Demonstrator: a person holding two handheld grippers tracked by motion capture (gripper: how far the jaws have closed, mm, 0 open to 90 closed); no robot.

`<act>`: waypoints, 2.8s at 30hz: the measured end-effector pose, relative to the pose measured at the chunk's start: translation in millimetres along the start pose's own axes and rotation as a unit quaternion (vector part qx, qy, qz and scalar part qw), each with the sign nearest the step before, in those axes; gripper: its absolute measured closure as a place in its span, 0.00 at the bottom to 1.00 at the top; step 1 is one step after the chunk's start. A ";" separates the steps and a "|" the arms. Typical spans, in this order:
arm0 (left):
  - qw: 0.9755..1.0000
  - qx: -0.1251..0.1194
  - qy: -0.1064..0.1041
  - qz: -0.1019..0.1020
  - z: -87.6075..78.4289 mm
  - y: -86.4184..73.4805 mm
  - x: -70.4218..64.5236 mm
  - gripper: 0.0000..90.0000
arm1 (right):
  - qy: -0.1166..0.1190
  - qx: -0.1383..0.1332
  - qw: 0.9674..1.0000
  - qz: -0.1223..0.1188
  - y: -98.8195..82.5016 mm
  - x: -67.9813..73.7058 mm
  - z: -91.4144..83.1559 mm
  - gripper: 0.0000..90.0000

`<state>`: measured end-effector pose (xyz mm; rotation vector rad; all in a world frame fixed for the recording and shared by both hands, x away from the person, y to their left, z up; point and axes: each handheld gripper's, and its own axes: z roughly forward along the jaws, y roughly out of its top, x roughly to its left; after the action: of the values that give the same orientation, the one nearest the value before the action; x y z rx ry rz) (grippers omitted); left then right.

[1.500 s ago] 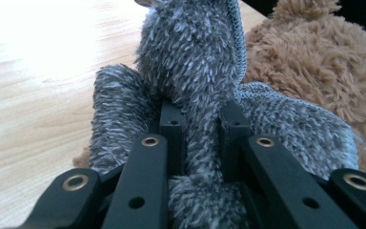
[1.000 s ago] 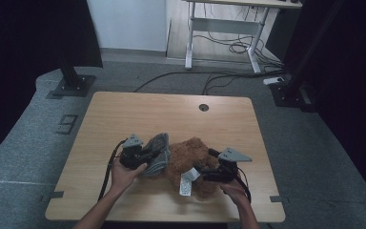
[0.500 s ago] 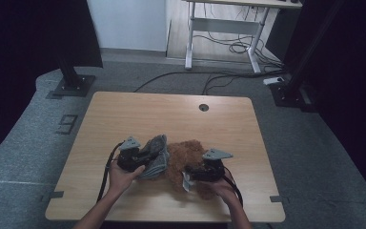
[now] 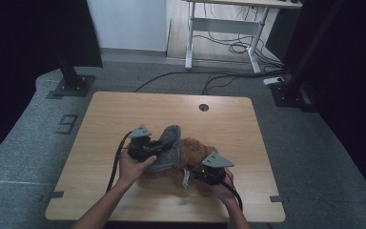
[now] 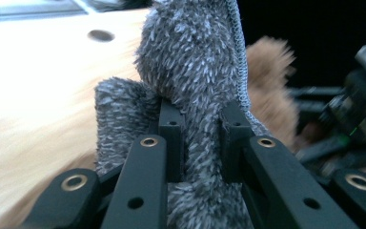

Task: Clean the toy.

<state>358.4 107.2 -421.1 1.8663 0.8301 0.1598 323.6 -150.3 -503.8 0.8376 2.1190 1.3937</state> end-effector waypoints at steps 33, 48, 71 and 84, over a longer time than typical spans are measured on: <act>0.994 -0.018 0.068 -0.083 -48.6 -52.2 69.7 0.84 | -0.034 -0.037 0.998 -0.026 -5.2 6.9 -5.9 0.61; 0.986 0.034 0.109 -0.125 -43.8 -93.0 104.6 0.84 | -0.025 -0.030 0.999 -0.002 -11.5 -0.9 -7.8 0.61; 1.000 0.007 -0.017 -0.004 29.1 11.3 -8.1 0.84 | -0.016 -0.028 0.999 0.003 -15.7 -4.6 -7.5 0.59; 0.998 0.037 0.045 -0.008 31.6 -10.8 19.9 0.84 | -0.019 -0.014 1.000 0.002 -23.4 -7.1 -7.0 0.58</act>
<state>383.0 97.6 -449.8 1.9321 0.9220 0.2069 318.5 -166.8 -522.5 0.8523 2.0647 1.3958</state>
